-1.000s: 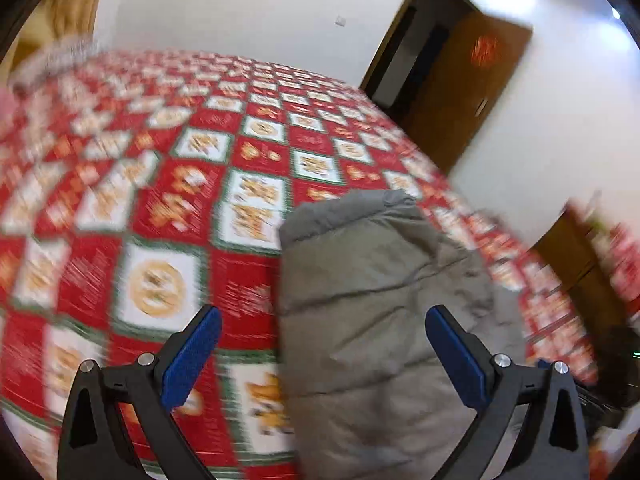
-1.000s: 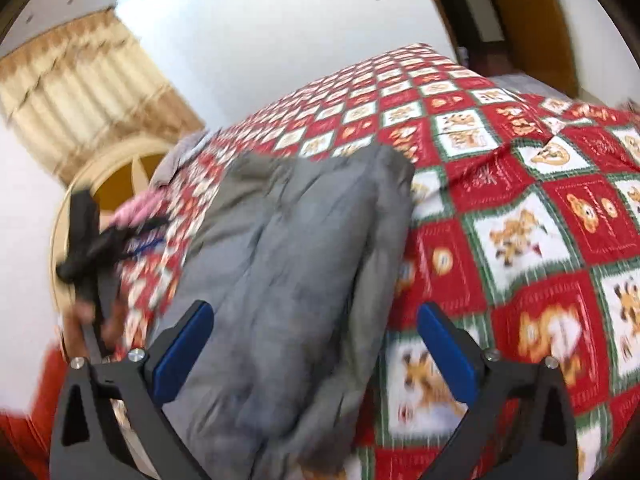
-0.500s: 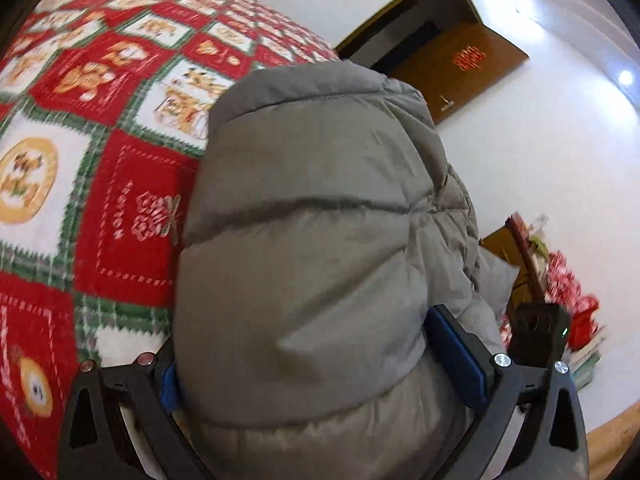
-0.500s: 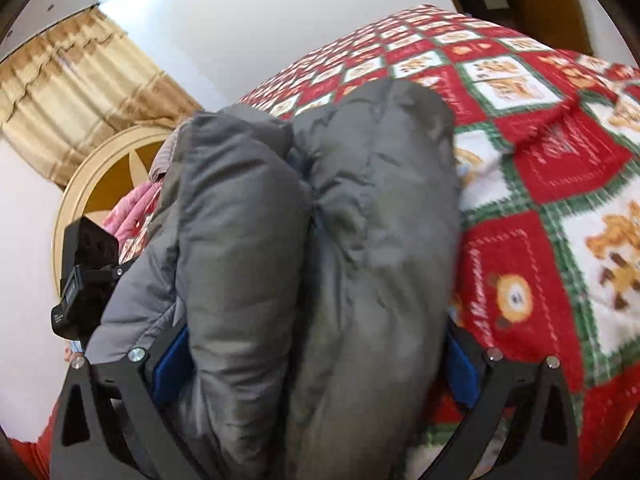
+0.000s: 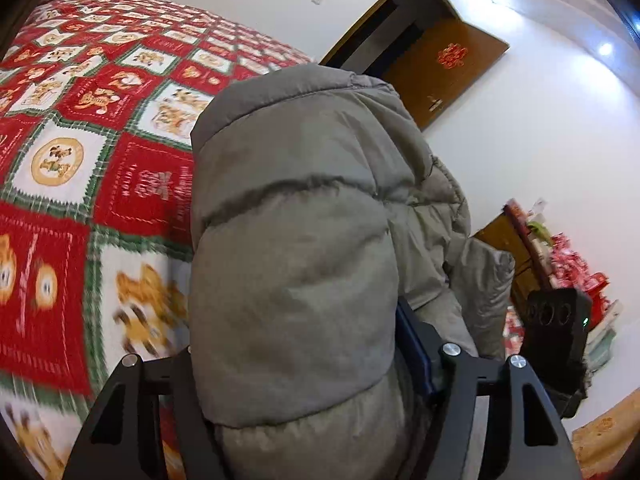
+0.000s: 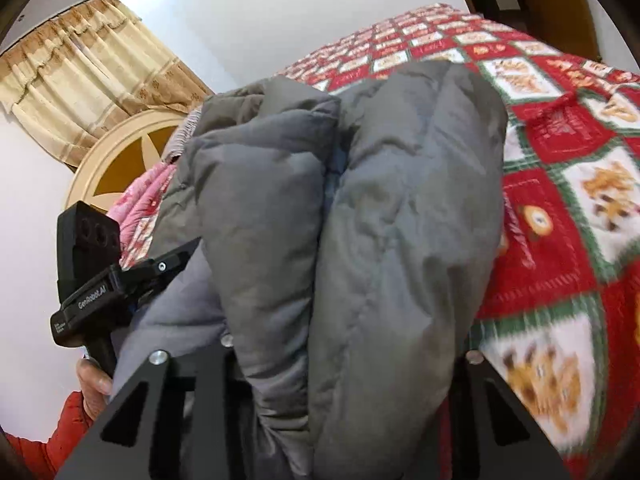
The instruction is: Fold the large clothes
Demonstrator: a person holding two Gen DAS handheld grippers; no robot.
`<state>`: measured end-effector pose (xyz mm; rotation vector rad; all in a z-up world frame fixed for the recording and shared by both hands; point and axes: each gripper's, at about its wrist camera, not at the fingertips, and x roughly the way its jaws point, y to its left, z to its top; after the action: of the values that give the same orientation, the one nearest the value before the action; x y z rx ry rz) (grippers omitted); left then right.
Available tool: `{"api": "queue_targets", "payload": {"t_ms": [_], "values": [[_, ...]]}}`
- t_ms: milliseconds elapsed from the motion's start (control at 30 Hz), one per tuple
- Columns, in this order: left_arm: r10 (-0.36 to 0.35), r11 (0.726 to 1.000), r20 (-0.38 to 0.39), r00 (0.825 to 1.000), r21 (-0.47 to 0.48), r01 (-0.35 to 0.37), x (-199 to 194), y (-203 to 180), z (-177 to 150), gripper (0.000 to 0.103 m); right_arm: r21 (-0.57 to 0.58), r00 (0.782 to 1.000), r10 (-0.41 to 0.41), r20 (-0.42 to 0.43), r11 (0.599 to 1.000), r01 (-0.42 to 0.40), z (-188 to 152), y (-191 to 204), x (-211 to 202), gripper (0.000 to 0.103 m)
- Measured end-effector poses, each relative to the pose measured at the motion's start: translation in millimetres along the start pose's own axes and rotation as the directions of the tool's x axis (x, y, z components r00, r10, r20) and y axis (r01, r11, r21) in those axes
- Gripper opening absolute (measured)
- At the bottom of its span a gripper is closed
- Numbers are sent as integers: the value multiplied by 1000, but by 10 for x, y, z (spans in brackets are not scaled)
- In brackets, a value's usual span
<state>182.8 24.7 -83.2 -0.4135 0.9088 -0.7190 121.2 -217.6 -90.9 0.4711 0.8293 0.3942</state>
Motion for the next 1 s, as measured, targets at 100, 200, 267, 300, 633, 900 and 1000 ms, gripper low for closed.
{"api": "queue_targets", "payload": {"t_ms": [100, 200, 267, 300, 633, 900, 1000], "values": [[-66, 997, 29, 997, 35, 65, -134, -337, 55, 67, -8, 997, 8, 71, 1000, -7, -14, 67, -406, 37], [-128, 987, 53, 990, 104, 123, -193, -756, 156, 67, 1, 987, 11, 163, 1000, -11, 58, 53, -854, 37], [-175, 976, 55, 983, 137, 166, -210, -997, 232, 67, 5, 973, -13, 231, 1000, 13, 124, 12, -1242, 37], [-203, 969, 47, 978, 155, 194, -138, -1200, 303, 67, 14, 964, -32, 263, 999, 29, 172, -33, -1460, 37], [-195, 947, -81, 977, 242, 209, 1058, -2175, 419, 67, 143, 896, -256, 363, 965, 218, 313, -994, -2336, 37], [84, 962, -199, 976, 272, -27, 2078, -2133, 236, 67, 244, 919, -328, 220, 930, 274, 329, -1919, -1868, 34], [156, 952, -198, 968, 292, -94, 2204, -2121, 218, 68, 285, 924, -338, 178, 917, 280, 306, -2165, -1679, 37]]}}
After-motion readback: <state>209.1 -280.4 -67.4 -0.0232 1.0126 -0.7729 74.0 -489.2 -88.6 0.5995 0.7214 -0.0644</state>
